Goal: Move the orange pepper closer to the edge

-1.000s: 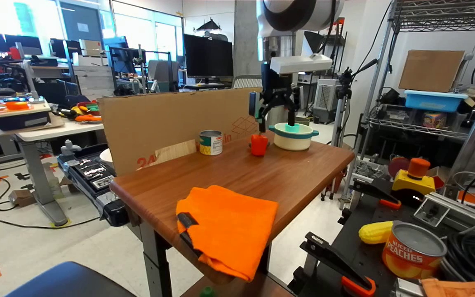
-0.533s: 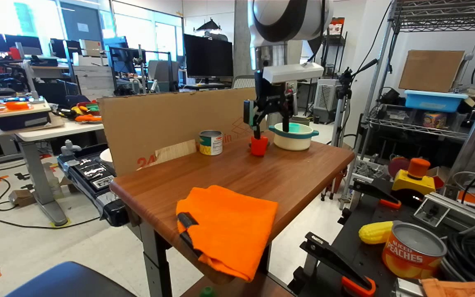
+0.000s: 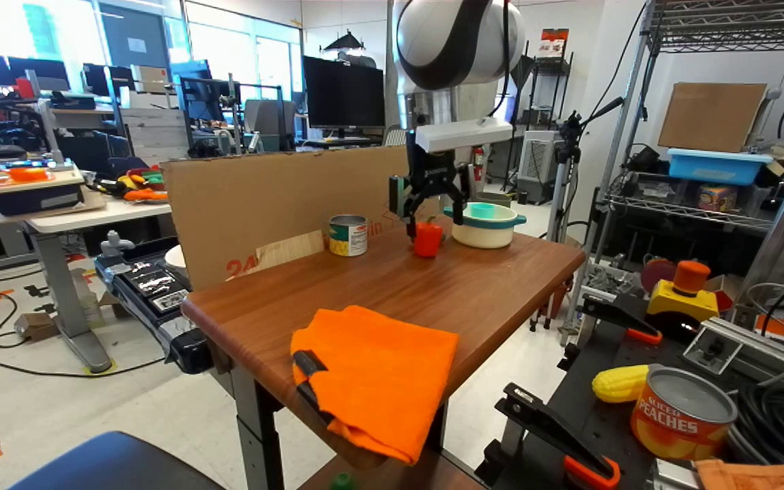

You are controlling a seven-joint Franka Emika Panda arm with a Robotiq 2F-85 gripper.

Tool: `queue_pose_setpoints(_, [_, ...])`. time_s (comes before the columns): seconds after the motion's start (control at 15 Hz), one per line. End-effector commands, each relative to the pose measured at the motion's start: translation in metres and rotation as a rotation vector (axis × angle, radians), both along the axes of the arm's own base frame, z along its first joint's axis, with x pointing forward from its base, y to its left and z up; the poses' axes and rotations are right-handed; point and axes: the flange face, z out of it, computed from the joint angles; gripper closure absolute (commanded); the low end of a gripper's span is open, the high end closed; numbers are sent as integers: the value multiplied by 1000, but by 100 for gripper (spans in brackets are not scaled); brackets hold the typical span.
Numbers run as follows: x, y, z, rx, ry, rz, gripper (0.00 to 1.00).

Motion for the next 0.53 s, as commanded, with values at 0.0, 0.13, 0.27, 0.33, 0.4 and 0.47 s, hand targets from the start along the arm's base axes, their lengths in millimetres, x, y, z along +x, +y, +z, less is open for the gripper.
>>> queue_pose_setpoints(0.0, [14, 9, -3, -3, 43, -13, 26])
queue_pose_setpoints(0.13, [13, 13, -4, -3, 76, -2, 42])
queue_pose_setpoints(0.27, [14, 17, 0, -12, 80, 11, 58])
queue_pose_setpoints(0.33, [15, 18, 3, -20, 73, 13, 66])
queue_pose_setpoints(0.4, [14, 19, 10, -20, 71, 22, 73])
queue_pose_setpoints(0.47, [12, 20, 15, -21, 68, 25, 77])
